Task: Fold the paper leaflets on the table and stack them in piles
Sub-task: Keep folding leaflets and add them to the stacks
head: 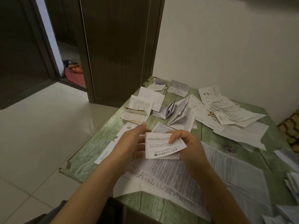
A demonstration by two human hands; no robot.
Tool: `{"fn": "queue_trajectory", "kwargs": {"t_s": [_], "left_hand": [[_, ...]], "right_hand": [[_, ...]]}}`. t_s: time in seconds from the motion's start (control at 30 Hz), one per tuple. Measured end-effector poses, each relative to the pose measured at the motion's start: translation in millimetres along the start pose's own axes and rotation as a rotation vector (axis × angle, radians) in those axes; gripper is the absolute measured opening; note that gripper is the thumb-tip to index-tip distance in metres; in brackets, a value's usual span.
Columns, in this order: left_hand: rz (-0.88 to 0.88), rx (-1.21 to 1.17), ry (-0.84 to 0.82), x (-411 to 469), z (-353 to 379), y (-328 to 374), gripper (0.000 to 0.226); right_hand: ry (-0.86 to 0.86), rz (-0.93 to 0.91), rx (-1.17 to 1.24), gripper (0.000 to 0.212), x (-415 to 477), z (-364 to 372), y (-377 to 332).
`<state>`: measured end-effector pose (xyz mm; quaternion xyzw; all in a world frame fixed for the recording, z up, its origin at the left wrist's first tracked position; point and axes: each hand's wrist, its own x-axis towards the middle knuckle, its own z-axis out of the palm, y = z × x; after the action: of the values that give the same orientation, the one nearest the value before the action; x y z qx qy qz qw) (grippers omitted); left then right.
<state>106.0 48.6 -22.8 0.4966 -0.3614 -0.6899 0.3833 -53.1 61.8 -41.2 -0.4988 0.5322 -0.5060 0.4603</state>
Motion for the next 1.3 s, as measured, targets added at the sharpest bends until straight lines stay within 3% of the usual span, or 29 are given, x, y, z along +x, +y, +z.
{"fn": "queue_trajectory", "kwargs": {"t_s": [0.13, 0.43, 0.67, 0.77, 1.03, 1.3], "left_hand": [[0.056, 0.170, -0.015, -5, 0, -8, 0.018], [0.148, 0.176, 0.087, -15, 4, -8, 0.026], [0.187, 0.178, 0.050, -14, 2, -9, 0.008], [0.278, 0.324, 0.100, -14, 4, -10, 0.012], [0.390, 0.596, 0.114, -13, 1, -7, 0.020], [0.323, 0.488, 0.118, -10, -10, -1, 0.016]], "right_hand": [[-0.015, -0.046, 0.002, 0.035, -4, -1, -2], [-0.097, 0.174, 0.083, 0.031, -4, -2, -2], [-0.129, 0.147, 0.007, 0.010, -8, -1, -5], [-0.122, 0.115, -0.042, 0.001, -11, 3, -4], [-0.040, 0.049, -0.223, 0.008, -11, 6, -6], [0.001, 0.086, -0.203, 0.006, -9, -1, -10]]}}
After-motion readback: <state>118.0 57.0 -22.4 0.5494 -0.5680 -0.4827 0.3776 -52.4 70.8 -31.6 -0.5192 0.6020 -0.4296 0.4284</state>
